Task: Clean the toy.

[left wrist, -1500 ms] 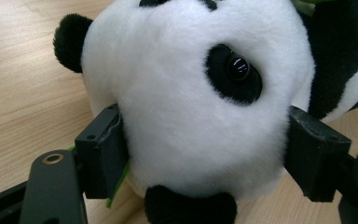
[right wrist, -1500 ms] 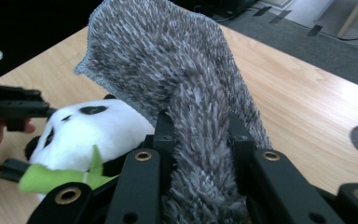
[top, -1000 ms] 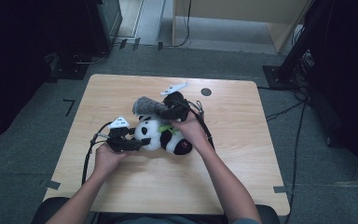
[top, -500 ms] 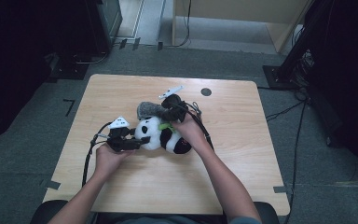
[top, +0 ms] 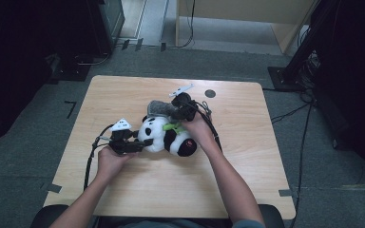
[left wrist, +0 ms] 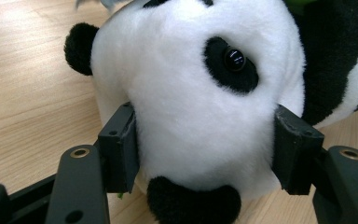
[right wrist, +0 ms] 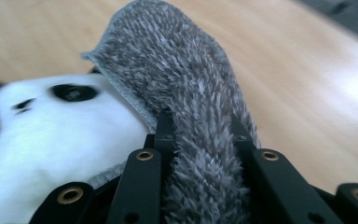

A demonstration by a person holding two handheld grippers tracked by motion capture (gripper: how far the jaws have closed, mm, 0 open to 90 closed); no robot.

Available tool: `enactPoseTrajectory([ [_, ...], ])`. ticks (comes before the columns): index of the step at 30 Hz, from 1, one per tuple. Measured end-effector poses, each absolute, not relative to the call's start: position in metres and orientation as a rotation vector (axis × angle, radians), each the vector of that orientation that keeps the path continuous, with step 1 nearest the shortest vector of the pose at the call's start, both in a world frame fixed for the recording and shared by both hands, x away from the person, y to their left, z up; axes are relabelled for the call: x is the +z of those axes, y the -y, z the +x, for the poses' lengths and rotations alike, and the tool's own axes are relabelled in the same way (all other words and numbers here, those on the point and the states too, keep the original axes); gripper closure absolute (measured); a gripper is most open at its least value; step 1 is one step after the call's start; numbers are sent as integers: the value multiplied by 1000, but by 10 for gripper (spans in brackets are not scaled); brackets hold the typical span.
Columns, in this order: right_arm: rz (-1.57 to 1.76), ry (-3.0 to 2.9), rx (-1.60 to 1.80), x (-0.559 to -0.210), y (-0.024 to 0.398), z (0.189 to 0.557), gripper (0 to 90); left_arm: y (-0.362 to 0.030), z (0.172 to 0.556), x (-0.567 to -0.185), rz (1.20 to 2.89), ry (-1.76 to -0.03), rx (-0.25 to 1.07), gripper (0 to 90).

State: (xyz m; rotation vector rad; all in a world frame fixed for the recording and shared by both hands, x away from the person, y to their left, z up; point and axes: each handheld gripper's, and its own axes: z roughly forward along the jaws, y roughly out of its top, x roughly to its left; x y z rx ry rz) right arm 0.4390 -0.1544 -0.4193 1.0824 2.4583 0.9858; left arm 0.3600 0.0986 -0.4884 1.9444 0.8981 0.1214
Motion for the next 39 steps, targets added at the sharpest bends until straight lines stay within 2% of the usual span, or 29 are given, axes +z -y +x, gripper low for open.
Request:
enactPoseTrajectory([
  [4,1158,-2418,1075,-418,166,441,747,-99,360,-489,1945,-891,125,357],
  [17,1164,-2371,1049,-399,188,436,752,-93,355,-487,1971,-870,132,358],
  [25,1017,-2374,1209,-376,161,415,750,-92,353,-487,1968,-869,154,348],
  [30,984,-2455,1229,-385,139,412,746,-92,352,-487,1975,-863,158,344],
  [33,973,-2566,1197,-406,122,414,746,-93,352,-488,1975,-871,158,342],
  [39,1020,-2570,1237,-418,131,422,729,-94,354,-491,1945,-894,134,347],
])
